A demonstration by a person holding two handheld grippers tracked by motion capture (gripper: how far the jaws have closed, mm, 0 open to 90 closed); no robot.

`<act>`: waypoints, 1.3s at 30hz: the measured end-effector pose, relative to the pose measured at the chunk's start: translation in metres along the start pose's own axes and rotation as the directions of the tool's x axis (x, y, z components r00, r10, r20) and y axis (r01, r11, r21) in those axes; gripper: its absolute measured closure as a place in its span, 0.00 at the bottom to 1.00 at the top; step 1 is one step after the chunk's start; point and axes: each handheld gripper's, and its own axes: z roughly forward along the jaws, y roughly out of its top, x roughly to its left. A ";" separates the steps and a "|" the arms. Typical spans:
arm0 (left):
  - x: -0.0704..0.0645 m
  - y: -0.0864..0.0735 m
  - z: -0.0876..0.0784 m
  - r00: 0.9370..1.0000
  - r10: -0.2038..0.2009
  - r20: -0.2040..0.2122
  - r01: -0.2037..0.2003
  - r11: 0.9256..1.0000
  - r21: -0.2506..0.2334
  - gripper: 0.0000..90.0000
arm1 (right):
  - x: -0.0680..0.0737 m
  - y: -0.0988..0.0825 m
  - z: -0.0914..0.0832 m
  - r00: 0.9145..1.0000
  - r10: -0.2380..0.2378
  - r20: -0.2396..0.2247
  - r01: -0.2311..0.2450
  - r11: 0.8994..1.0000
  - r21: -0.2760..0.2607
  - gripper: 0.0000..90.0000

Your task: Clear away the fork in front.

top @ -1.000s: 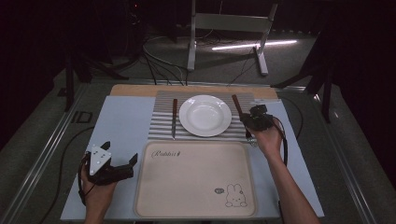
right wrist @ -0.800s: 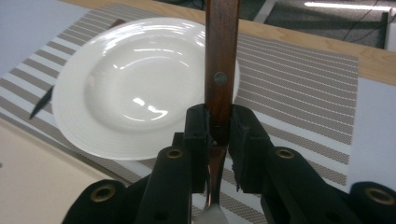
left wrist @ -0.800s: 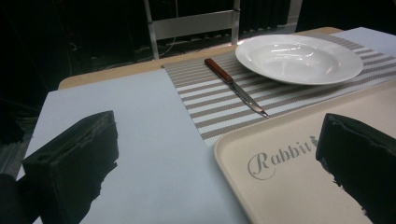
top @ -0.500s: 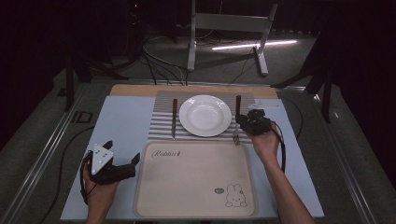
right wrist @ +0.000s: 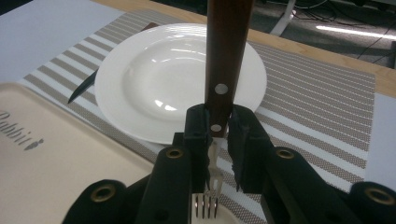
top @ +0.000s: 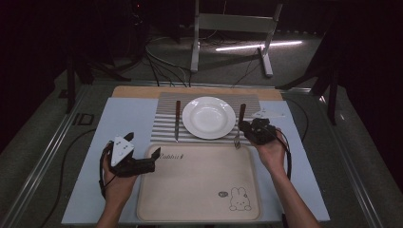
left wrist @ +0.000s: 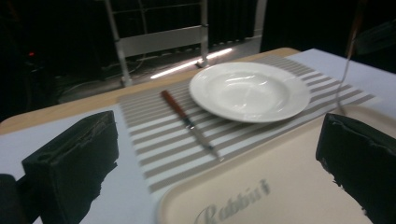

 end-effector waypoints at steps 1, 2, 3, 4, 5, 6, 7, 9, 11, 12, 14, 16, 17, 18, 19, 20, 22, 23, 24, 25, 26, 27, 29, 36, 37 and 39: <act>-0.003 0.003 0.004 1.000 0.003 0.008 -0.003 1.000 0.000 0.00 | 0.001 -0.001 0.000 1.000 -0.005 -0.001 0.005 1.000 -0.001 0.87; -0.005 0.006 0.008 1.000 0.009 0.017 -0.009 1.000 -0.001 0.00 | 0.002 -0.001 -0.001 1.000 -0.006 -0.003 0.006 1.000 -0.002 0.87; -0.008 0.010 0.012 1.000 0.012 0.027 -0.012 1.000 -0.004 0.00 | 0.003 -0.002 -0.002 1.000 -0.008 -0.007 0.008 1.000 -0.002 0.87; -0.012 0.013 0.017 0.999 0.017 0.035 -0.017 1.000 -0.004 0.00 | 0.004 -0.002 -0.002 1.000 -0.010 -0.007 0.010 1.000 -0.005 0.87; -0.015 0.017 0.022 0.999 0.021 0.043 -0.021 1.000 -0.006 0.00 | 0.005 -0.002 -0.002 1.000 -0.014 -0.008 0.014 1.000 -0.007 0.87; -0.018 0.020 0.026 0.998 0.026 0.052 -0.026 1.000 -0.006 0.00 | 0.006 -0.003 -0.003 1.000 -0.014 -0.011 0.014 1.000 -0.007 0.87; -0.021 0.024 0.031 0.998 0.032 0.063 -0.032 0.999 -0.006 0.00 | 0.007 -0.003 -0.003 1.000 -0.017 -0.010 0.017 1.000 -0.008 0.87; -0.028 0.030 0.041 0.996 0.047 0.078 -0.047 0.999 -0.002 0.00 | 0.008 -0.003 -0.004 1.000 -0.023 -0.009 0.023 1.000 -0.012 0.87; -0.035 0.036 0.051 0.993 0.059 0.098 -0.060 0.998 0.002 0.00 | 0.009 -0.004 -0.005 1.000 -0.026 -0.010 0.026 1.000 -0.015 0.87; -0.038 0.039 0.056 0.992 0.066 0.104 -0.066 0.998 0.004 0.00 | 0.009 -0.004 -0.005 1.000 -0.028 -0.011 0.028 1.000 -0.014 0.87; -0.046 0.044 0.067 0.990 0.073 0.121 -0.075 0.997 0.010 0.00 | 0.010 -0.004 -0.006 1.000 -0.027 -0.015 0.027 0.999 -0.018 0.87; -0.054 0.049 0.076 0.988 0.081 0.134 -0.083 0.996 0.012 0.01 | 0.011 -0.005 -0.007 0.999 -0.028 -0.017 0.027 0.999 -0.023 0.87; -0.058 0.051 0.080 0.987 0.083 0.140 -0.085 0.996 0.009 0.01 | 0.011 -0.005 -0.007 0.999 -0.027 -0.019 0.027 0.999 -0.024 0.87; -0.062 0.054 0.084 0.985 0.084 0.149 -0.086 0.996 0.009 0.01 | 0.012 -0.005 -0.008 0.999 -0.029 -0.021 0.028 0.999 -0.025 0.87; -0.066 0.056 0.088 0.984 0.088 0.156 -0.091 0.996 0.011 0.02 | 0.012 -0.005 -0.008 0.999 -0.030 -0.021 0.030 0.999 -0.025 0.87; -0.070 0.058 0.092 0.983 0.091 0.162 -0.094 0.996 0.013 0.02 | 0.012 -0.006 -0.008 0.999 -0.031 -0.023 0.031 0.999 -0.024 0.87; -0.076 0.062 0.099 0.980 0.089 0.178 -0.093 0.996 0.015 0.02 | 0.013 -0.006 -0.009 0.999 -0.035 -0.023 0.034 0.999 -0.021 0.87; -0.079 0.063 0.103 0.979 0.085 0.184 -0.090 0.996 0.019 0.03 | 0.013 -0.006 -0.009 0.999 -0.036 -0.023 0.036 0.999 -0.022 0.87; -0.081 0.064 0.106 0.979 0.081 0.189 -0.086 0.996 0.021 0.03 | 0.013 -0.006 -0.009 0.999 -0.037 -0.025 0.037 0.999 -0.025 0.87; -0.083 0.065 0.109 0.978 0.076 0.194 -0.082 0.996 0.023 0.03 | 0.014 -0.007 -0.010 0.999 -0.038 -0.025 0.038 0.999 -0.026 0.87; -0.084 0.066 0.111 0.978 0.071 0.197 -0.077 0.997 0.024 0.04 | 0.014 -0.007 -0.011 0.999 -0.038 -0.026 0.037 0.999 -0.028 0.87; -0.085 0.067 0.114 0.977 0.062 0.202 -0.069 0.997 0.024 0.05 | 0.015 -0.007 -0.011 0.999 -0.038 -0.027 0.037 0.999 -0.030 0.87; -0.088 0.068 0.118 0.977 0.058 0.207 -0.065 0.998 0.026 0.06 | 0.016 -0.006 -0.012 0.999 -0.043 -0.029 0.042 0.999 -0.033 0.87; -0.097 0.073 0.128 0.972 0.030 0.233 -0.033 0.999 0.010 0.14 | 0.023 -0.006 -0.013 0.998 -0.054 -0.043 0.052 0.998 -0.043 0.87; -0.098 0.073 0.129 0.970 0.033 0.240 -0.036 0.999 0.009 0.15 | 0.024 -0.006 -0.013 0.997 -0.056 -0.046 0.054 0.998 -0.044 0.87; -0.101 0.074 0.133 0.970 0.023 0.244 -0.027 1.000 0.010 0.18 | 0.027 -0.006 -0.012 0.997 -0.058 -0.051 0.056 0.997 -0.046 0.87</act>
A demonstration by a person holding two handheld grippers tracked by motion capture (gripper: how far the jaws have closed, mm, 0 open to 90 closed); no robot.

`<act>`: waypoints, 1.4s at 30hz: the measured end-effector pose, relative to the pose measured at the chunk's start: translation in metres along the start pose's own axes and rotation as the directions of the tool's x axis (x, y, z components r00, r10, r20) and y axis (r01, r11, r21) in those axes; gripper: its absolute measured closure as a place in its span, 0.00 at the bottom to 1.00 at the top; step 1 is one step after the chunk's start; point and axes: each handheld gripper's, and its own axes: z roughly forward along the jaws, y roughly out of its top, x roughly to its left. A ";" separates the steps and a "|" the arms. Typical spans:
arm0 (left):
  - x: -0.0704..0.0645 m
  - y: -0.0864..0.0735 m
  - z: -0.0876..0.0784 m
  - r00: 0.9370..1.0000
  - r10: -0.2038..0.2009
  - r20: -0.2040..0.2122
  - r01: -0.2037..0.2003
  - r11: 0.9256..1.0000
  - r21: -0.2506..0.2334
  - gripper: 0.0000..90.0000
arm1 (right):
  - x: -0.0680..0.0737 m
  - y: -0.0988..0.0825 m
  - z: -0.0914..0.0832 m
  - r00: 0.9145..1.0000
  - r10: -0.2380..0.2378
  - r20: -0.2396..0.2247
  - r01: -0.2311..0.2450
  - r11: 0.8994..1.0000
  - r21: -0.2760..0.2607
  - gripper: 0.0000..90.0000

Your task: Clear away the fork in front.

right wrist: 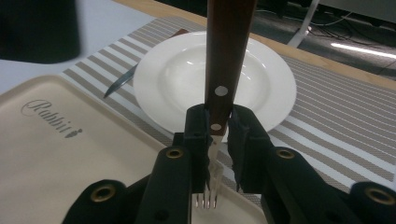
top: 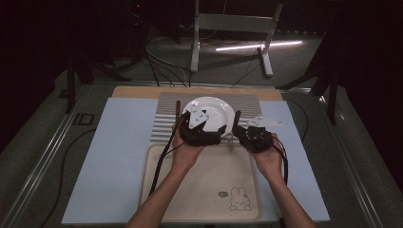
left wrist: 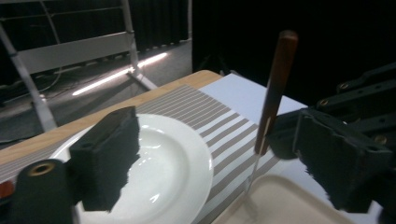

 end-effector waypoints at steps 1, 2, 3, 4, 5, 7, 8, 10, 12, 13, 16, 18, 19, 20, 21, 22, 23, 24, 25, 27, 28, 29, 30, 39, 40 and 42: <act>-0.001 0.000 0.002 1.000 -0.002 -0.003 0.002 1.000 0.002 0.20 | 0.001 0.000 0.000 1.000 -0.003 -0.001 0.003 1.000 -0.001 0.87; -0.002 0.001 0.004 1.000 -0.010 -0.003 0.010 1.000 0.001 0.21 | 0.002 0.000 0.001 1.000 -0.004 -0.004 0.004 1.000 0.000 0.87; -0.002 0.001 0.006 1.000 -0.014 -0.002 0.014 1.000 0.002 0.21 | 0.003 0.000 0.001 1.000 -0.006 -0.006 0.006 1.000 0.000 0.87; -0.004 0.001 0.008 1.000 -0.018 0.003 0.018 1.000 0.000 0.23 | 0.004 0.000 0.001 1.000 -0.008 -0.008 0.008 1.000 -0.001 0.87; -0.005 0.001 0.009 1.000 -0.019 0.011 0.019 1.000 -0.001 0.25 | 0.005 0.000 0.002 1.000 -0.010 -0.010 0.010 1.000 -0.002 0.87; -0.007 0.000 0.012 0.999 -0.014 0.029 0.014 1.000 0.004 0.30 | 0.007 0.000 0.002 1.000 -0.012 -0.014 0.012 1.000 -0.001 0.87; -0.009 0.000 0.013 0.999 -0.013 0.042 0.013 1.000 0.005 0.34 | 0.007 0.000 0.002 1.000 -0.013 -0.015 0.013 1.000 -0.001 0.87; -0.011 -0.001 0.015 0.998 -0.006 0.069 0.006 1.000 0.007 0.42 | 0.008 0.000 0.003 1.000 -0.013 -0.018 0.013 1.000 -0.001 0.87; -0.013 -0.001 0.017 0.996 -0.011 0.088 0.010 1.000 0.011 0.51 | 0.009 0.000 0.004 1.000 -0.011 -0.022 0.011 1.000 -0.002 0.87; -0.014 -0.001 0.018 0.996 -0.015 0.091 0.014 1.000 0.013 0.54 | 0.010 0.000 0.004 1.000 -0.011 -0.025 0.011 1.000 -0.002 0.87; -0.016 -0.001 0.022 0.995 -0.027 0.096 0.025 0.999 0.021 0.59 | 0.012 0.000 0.005 0.999 -0.017 -0.035 0.017 1.000 0.001 0.87; -0.017 -0.001 0.024 0.995 -0.032 0.098 0.030 0.999 0.025 0.62 | 0.013 0.000 0.005 0.999 -0.019 -0.037 0.019 1.000 0.000 0.87; -0.017 -0.001 0.024 0.995 -0.034 0.097 0.032 0.999 0.027 0.66 | 0.014 0.000 0.005 0.999 -0.021 -0.042 0.021 1.000 -0.001 0.87; -0.018 -0.001 0.025 0.995 -0.037 0.097 0.035 0.999 0.026 0.68 | 0.015 0.000 0.005 0.999 -0.021 -0.044 0.021 1.000 -0.003 0.87; -0.018 -0.001 0.025 0.995 -0.039 0.097 0.036 0.999 0.025 0.72 | 0.015 0.001 0.005 0.999 -0.023 -0.048 0.023 1.000 -0.006 0.87; -0.018 -0.001 0.025 0.994 -0.038 0.104 0.036 0.999 0.023 0.76 | 0.016 0.001 0.005 0.998 -0.023 -0.052 0.023 1.000 -0.007 0.87; -0.019 -0.001 0.025 0.994 -0.033 0.106 0.031 0.999 0.023 0.80 | 0.017 0.001 0.005 0.998 -0.023 -0.055 0.023 1.000 -0.009 0.87; -0.019 0.000 0.025 0.994 -0.028 0.103 0.026 0.999 0.023 0.82 | 0.017 0.001 0.005 0.998 -0.027 -0.057 0.027 1.000 -0.010 0.87; -0.019 0.000 0.025 0.993 -0.026 0.111 0.024 1.000 0.020 0.85 | 0.017 0.001 0.005 0.998 -0.027 -0.058 0.026 1.000 -0.011 0.87; -0.018 0.000 0.023 0.994 -0.017 0.111 0.015 1.000 0.022 0.87 | 0.017 0.001 0.004 0.998 -0.023 -0.066 0.022 1.000 -0.015 0.87; -0.018 0.000 0.023 0.994 -0.016 0.110 0.013 1.000 0.024 0.87 | 0.017 0.001 0.004 0.997 -0.026 -0.071 0.025 1.000 -0.018 0.87; -0.017 0.001 0.022 0.994 -0.014 0.106 0.011 1.000 0.026 0.89 | 0.017 0.000 0.004 0.996 -0.028 -0.080 0.026 0.999 -0.020 0.86; -0.015 0.001 0.021 0.993 -0.018 0.115 0.015 1.000 0.027 0.89 | 0.016 0.000 0.003 0.996 -0.034 -0.084 0.032 0.999 -0.025 0.85; -0.011 0.003 0.015 0.994 -0.010 0.113 0.007 1.000 0.028 0.90 | 0.015 -0.005 0.000 0.998 -0.038 -0.045 0.036 0.999 -0.041 0.35; -0.010 0.003 0.014 0.994 -0.011 0.111 0.008 1.000 0.029 0.90 | 0.014 -0.006 0.000 0.999 -0.033 -0.038 0.031 0.999 -0.039 0.32; -0.008 0.004 0.012 0.994 -0.014 0.109 0.011 0.999 0.030 0.90 | 0.012 -0.008 -0.001 0.999 -0.021 -0.023 0.020 0.999 -0.047 0.25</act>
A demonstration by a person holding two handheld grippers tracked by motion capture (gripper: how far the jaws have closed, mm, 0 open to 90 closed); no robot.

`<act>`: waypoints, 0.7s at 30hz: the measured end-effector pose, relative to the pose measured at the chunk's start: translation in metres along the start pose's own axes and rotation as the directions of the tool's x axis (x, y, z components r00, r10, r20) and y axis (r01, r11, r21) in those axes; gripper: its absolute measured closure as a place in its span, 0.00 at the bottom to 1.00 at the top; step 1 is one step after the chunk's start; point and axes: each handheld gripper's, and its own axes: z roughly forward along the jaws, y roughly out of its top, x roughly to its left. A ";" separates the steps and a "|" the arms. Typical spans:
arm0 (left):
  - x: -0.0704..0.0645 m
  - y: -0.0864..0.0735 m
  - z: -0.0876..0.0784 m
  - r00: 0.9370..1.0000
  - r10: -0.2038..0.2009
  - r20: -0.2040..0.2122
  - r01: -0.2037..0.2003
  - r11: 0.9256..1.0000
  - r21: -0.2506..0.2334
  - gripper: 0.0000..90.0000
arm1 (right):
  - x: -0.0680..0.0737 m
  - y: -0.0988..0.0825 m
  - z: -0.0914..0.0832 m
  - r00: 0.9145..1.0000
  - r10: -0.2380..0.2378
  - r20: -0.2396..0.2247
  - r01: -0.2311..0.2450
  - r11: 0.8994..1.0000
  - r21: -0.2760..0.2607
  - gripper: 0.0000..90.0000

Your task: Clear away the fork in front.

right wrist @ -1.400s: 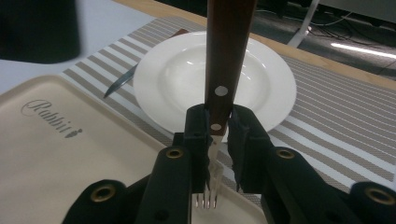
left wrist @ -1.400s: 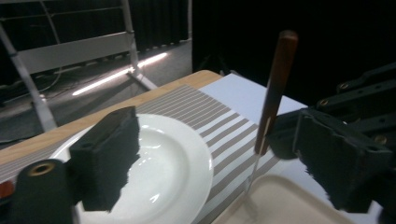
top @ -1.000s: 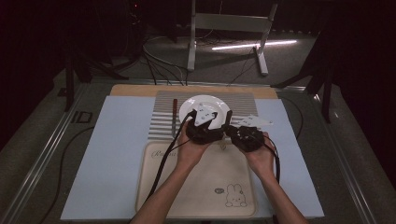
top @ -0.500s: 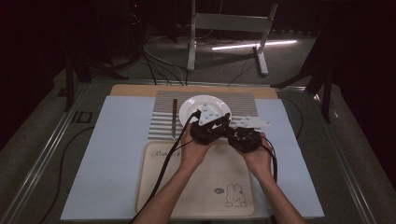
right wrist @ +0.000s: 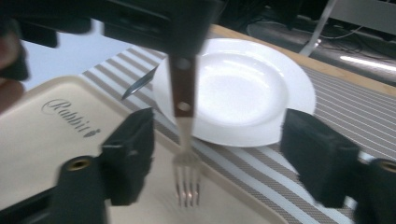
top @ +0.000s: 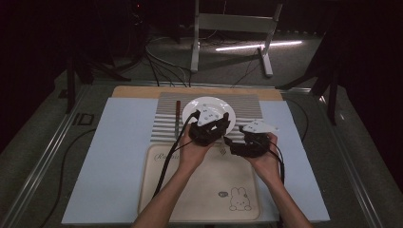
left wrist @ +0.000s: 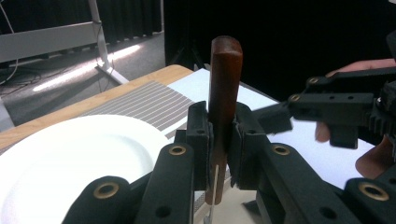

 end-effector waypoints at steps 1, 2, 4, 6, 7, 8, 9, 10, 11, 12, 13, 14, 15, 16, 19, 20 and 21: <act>0.001 0.000 -0.001 1.000 0.002 -0.002 -0.002 1.000 0.002 0.90 | -0.001 -0.001 0.000 1.000 0.005 0.007 -0.005 1.000 -0.001 0.22; 0.002 0.001 -0.002 1.000 0.002 -0.005 -0.002 1.000 0.002 0.90 | -0.002 -0.001 -0.001 1.000 0.008 0.021 -0.008 1.000 -0.003 0.21; 0.003 0.002 -0.005 1.000 -0.003 -0.002 0.003 1.000 -0.001 0.90 | -0.003 -0.003 -0.002 0.998 0.021 0.053 -0.020 1.000 -0.013 0.16; 0.005 0.003 -0.008 1.000 -0.004 -0.001 0.004 1.000 -0.005 0.90 | -0.005 -0.004 -0.003 0.998 0.026 0.064 -0.025 0.999 -0.022 0.16; 0.006 0.003 -0.010 1.000 -0.006 0.000 0.006 1.000 -0.009 0.90 | -0.007 -0.006 -0.005 0.996 0.039 0.075 -0.036 0.999 -0.035 0.16; 0.006 0.003 -0.011 1.000 -0.005 0.001 0.005 1.000 -0.007 0.90 | -0.008 -0.007 -0.006 0.996 0.042 0.079 -0.038 0.998 -0.043 0.16; 0.007 0.003 -0.013 1.000 -0.006 0.000 0.006 1.000 -0.006 0.90 | -0.009 -0.008 -0.008 0.996 0.045 0.083 -0.041 0.998 -0.050 0.16; 0.008 0.003 -0.014 1.000 -0.006 0.001 0.006 1.000 -0.004 0.90 | -0.009 -0.008 -0.009 0.995 0.044 0.089 -0.039 0.998 -0.056 0.16; 0.009 0.003 -0.015 1.000 -0.008 0.001 0.008 1.000 -0.003 0.90 | -0.010 -0.009 -0.011 0.995 0.040 0.093 -0.034 0.997 -0.063 0.16; 0.010 0.004 -0.017 1.000 -0.008 0.001 0.008 1.000 -0.002 0.90 | -0.010 -0.010 -0.013 0.995 0.035 0.094 -0.029 0.997 -0.072 0.16; 0.011 0.004 -0.018 1.000 -0.012 0.000 0.012 1.000 -0.003 0.90 | -0.009 -0.010 -0.014 0.995 0.031 0.097 -0.023 0.997 -0.079 0.16; 0.012 0.004 -0.020 1.000 -0.018 0.002 0.018 1.000 -0.004 0.90 | -0.009 -0.011 -0.016 0.995 0.028 0.101 -0.020 0.996 -0.084 0.16; 0.013 0.004 -0.021 1.000 -0.018 0.001 0.018 1.000 -0.004 0.90 | -0.009 -0.011 -0.017 0.994 0.025 0.104 -0.015 0.996 -0.091 0.16; 0.014 0.004 -0.022 1.000 -0.022 0.002 0.022 1.000 -0.006 0.90 | -0.009 -0.012 -0.018 0.994 0.024 0.103 -0.014 0.995 -0.097 0.16; 0.017 0.004 -0.026 1.000 -0.024 0.005 0.024 1.000 -0.001 0.90 | -0.010 -0.015 -0.021 0.993 0.017 0.114 -0.005 0.994 -0.106 0.16; 0.018 0.005 -0.028 1.000 -0.023 0.005 0.023 1.000 0.004 0.90 | -0.010 -0.016 -0.021 0.993 0.020 0.116 -0.007 0.994 -0.111 0.15; 0.019 0.005 -0.028 1.000 -0.023 0.006 0.023 1.000 0.003 0.90 | -0.011 -0.018 -0.022 0.993 0.024 0.120 -0.010 0.993 -0.114 0.15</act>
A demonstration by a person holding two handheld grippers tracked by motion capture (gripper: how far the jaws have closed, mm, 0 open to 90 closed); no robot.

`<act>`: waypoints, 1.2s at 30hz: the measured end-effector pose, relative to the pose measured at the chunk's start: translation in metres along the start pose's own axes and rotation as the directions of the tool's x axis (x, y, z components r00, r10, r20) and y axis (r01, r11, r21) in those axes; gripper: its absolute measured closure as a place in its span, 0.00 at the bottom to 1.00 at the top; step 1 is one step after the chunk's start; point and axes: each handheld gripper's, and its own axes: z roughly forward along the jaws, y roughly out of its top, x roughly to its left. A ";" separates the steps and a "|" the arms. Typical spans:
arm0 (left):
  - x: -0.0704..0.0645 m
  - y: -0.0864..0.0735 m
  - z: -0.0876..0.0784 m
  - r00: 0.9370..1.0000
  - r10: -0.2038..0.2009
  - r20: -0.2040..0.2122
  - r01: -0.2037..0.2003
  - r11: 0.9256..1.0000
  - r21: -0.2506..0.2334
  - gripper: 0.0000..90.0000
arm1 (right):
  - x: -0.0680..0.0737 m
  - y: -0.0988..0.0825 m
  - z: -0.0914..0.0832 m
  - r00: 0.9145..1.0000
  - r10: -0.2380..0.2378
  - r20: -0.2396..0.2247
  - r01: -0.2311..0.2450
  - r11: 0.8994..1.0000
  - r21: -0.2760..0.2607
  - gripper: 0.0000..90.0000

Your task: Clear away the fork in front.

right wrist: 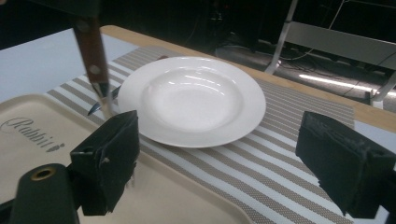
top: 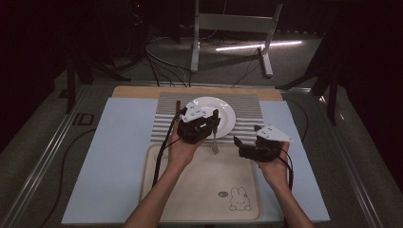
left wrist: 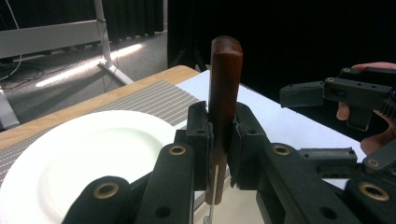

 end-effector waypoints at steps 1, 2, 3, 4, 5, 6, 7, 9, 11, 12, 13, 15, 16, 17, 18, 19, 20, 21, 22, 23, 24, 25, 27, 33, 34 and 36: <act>0.001 0.000 -0.001 1.000 0.000 -0.001 0.000 1.000 0.003 0.90 | -0.001 -0.001 0.000 1.000 0.002 0.002 -0.002 1.000 -0.001 0.15; 0.002 0.000 -0.002 1.000 -0.002 -0.001 0.002 1.000 0.003 0.90 | -0.001 -0.002 -0.001 1.000 0.005 0.004 -0.005 1.000 0.000 0.15; 0.003 0.000 -0.003 1.000 -0.002 -0.001 0.002 1.000 0.003 0.90 | -0.002 -0.003 -0.001 1.000 0.004 0.009 -0.004 1.000 0.001 0.15; 0.004 0.000 -0.005 1.000 -0.003 -0.002 0.003 1.000 0.003 0.90 | -0.002 -0.004 -0.002 1.000 0.004 0.018 -0.004 1.000 0.002 0.15; 0.005 0.000 -0.006 1.000 -0.006 -0.004 0.006 1.000 0.003 0.90 | -0.002 -0.005 -0.002 1.000 0.004 0.024 -0.005 1.000 0.002 0.15; 0.006 0.000 -0.007 1.000 -0.008 -0.004 0.008 1.000 0.005 0.90 | -0.002 -0.006 -0.003 1.000 0.006 0.024 -0.006 1.000 -0.001 0.15; 0.007 0.000 -0.009 1.000 -0.013 -0.005 0.013 1.000 0.002 0.90 | -0.002 -0.007 -0.004 1.000 0.007 0.025 -0.006 1.000 -0.006 0.15; 0.009 0.000 -0.011 1.000 -0.019 -0.007 0.019 1.000 0.001 0.90 | -0.002 -0.008 -0.006 1.000 0.008 0.029 -0.007 1.000 -0.015 0.15; 0.011 0.001 -0.014 1.000 -0.023 -0.007 0.023 1.000 0.000 0.90 | -0.003 -0.010 -0.008 0.999 0.007 0.032 -0.006 1.000 -0.018 0.15; 0.011 0.001 -0.015 1.000 -0.024 -0.007 0.024 1.000 0.000 0.90 | -0.003 -0.011 -0.009 0.999 0.008 0.035 -0.007 1.000 -0.021 0.15; 0.012 0.001 -0.017 1.000 -0.026 -0.007 0.026 1.000 0.001 0.90 | -0.004 -0.012 -0.010 0.999 0.010 0.036 -0.009 1.000 -0.025 0.15; 0.014 0.002 -0.020 1.000 -0.026 -0.007 0.026 1.000 0.002 0.90 | -0.004 -0.013 -0.012 0.999 0.014 0.036 -0.013 0.999 -0.031 0.15; 0.014 0.002 -0.021 1.000 -0.029 -0.006 0.029 1.000 -0.001 0.90 | -0.005 -0.014 -0.012 0.999 0.015 0.039 -0.014 1.000 -0.028 0.15; 0.015 0.002 -0.023 1.000 -0.029 -0.007 0.029 1.000 0.001 0.90 | -0.005 -0.015 -0.013 0.999 0.015 0.039 -0.014 1.000 -0.027 0.15; 0.016 0.002 -0.024 1.000 -0.030 -0.008 0.030 1.000 0.000 0.90 | -0.005 -0.016 -0.014 0.999 0.016 0.037 -0.015 1.000 -0.025 0.15; 0.017 0.002 -0.025 1.000 -0.030 -0.008 0.030 1.000 0.001 0.90 | -0.006 -0.016 -0.014 0.999 0.017 0.037 -0.016 1.000 -0.023 0.15; 0.017 0.002 -0.025 1.000 -0.030 -0.008 0.030 1.000 0.001 0.90 | -0.006 -0.016 -0.014 0.999 0.017 0.037 -0.016 1.000 -0.023 0.15; 0.020 0.002 -0.028 0.999 -0.034 -0.009 0.034 0.999 0.001 0.90 | -0.006 -0.017 -0.015 0.999 0.017 0.036 -0.017 1.000 -0.023 0.15; 0.021 0.002 -0.030 0.999 -0.035 -0.008 0.035 0.999 0.003 0.90 | -0.006 -0.018 -0.016 0.999 0.019 0.033 -0.018 0.999 -0.026 0.15; 0.022 0.002 -0.032 0.999 -0.041 -0.009 0.041 0.999 0.002 0.90 | -0.007 -0.019 -0.017 0.999 0.021 0.034 -0.021 0.999 -0.024 0.15; 0.023 0.002 -0.033 0.999 -0.040 -0.010 0.040 0.999 0.002 0.90 | -0.007 -0.021 -0.017 0.999 0.019 0.035 -0.019 1.000 -0.023 0.15; 0.024 0.002 -0.034 0.999 -0.040 -0.008 0.040 0.999 0.004 0.90 | -0.007 -0.021 -0.018 0.999 0.021 0.035 -0.020 1.000 -0.023 0.15; 0.025 0.002 -0.037 0.999 -0.040 -0.006 0.040 0.999 0.004 0.90 | -0.007 -0.023 -0.019 0.999 0.024 0.035 -0.023 1.000 -0.021 0.15; 0.029 0.002 -0.048 0.999 -0.039 0.002 0.039 0.999 0.012 0.90 | -0.010 -0.027 -0.021 0.999 0.031 0.043 -0.030 0.999 -0.022 0.15; 0.030 0.002 -0.050 0.999 -0.038 0.002 0.038 0.999 0.013 0.90 | -0.010 -0.027 -0.021 0.999 0.033 0.043 -0.032 0.999 -0.022 0.15; 0.032 0.001 -0.054 0.999 -0.040 0.003 0.040 0.999 0.012 0.90 | -0.011 -0.027 -0.022 0.998 0.038 0.044 -0.037 0.999 -0.025 0.15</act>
